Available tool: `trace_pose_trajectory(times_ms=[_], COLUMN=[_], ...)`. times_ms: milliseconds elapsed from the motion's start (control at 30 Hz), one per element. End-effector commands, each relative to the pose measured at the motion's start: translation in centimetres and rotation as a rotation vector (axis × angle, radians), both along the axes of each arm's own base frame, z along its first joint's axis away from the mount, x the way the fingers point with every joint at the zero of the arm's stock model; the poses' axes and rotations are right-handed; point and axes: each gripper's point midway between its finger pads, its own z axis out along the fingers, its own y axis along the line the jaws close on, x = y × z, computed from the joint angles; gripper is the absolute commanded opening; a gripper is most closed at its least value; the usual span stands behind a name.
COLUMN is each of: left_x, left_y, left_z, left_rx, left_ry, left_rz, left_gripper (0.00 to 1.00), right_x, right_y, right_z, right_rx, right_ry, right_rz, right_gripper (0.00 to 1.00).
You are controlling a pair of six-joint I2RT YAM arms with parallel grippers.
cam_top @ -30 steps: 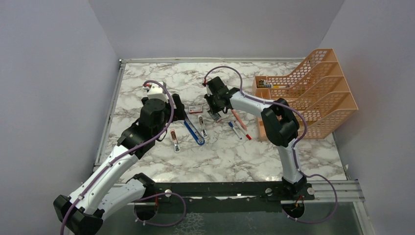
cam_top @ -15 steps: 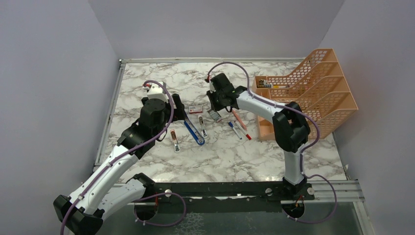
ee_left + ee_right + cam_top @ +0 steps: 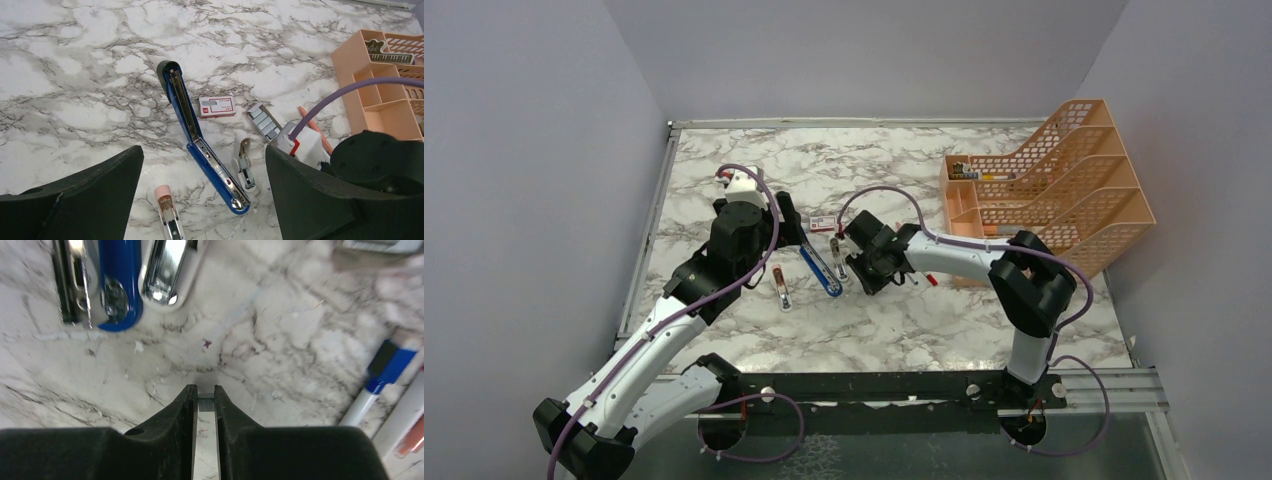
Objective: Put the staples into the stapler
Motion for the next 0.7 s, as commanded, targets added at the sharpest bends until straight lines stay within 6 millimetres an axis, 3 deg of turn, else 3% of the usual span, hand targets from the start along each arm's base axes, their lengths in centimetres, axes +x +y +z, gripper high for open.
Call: trace_pose_trajectory(times_ms=[0, 100, 300, 467, 667], left_x=[0.2, 0.3, 0.3, 0.4, 0.3], left_y=[0.2, 0.1, 0.1, 0.1, 0.1], left_z=[-0.2, -0.3, -0.4, -0.6, -0.5], left_rx=[-0.01, -0.007, -0.004, -0.005, -0.006], left_ry=[0.0, 0.003, 0.006, 0.011, 0.009], left_rz=[0.017, 0.016, 0.016, 0.018, 0.017], left_gripper=[0.91, 0.91, 0.91, 0.91, 0.91], right_x=[-1.7, -1.6, -1.1, -0.4, 0.3], right_y=[-1.6, -1.6, -1.1, -0.8, -1.5], right_z=[-0.6, -0.7, 0.1, 1.0, 0.7], right_rx=[-0.067, -0.079, -0.05, 0.004, -0.001], right_ry=[0.018, 0.005, -0.02, -0.059, -0.076], right_rz=[-0.012, -0.025, -0.073, -0.187, -0.321], right_gripper=[0.23, 0.25, 0.38, 0.38, 0.38])
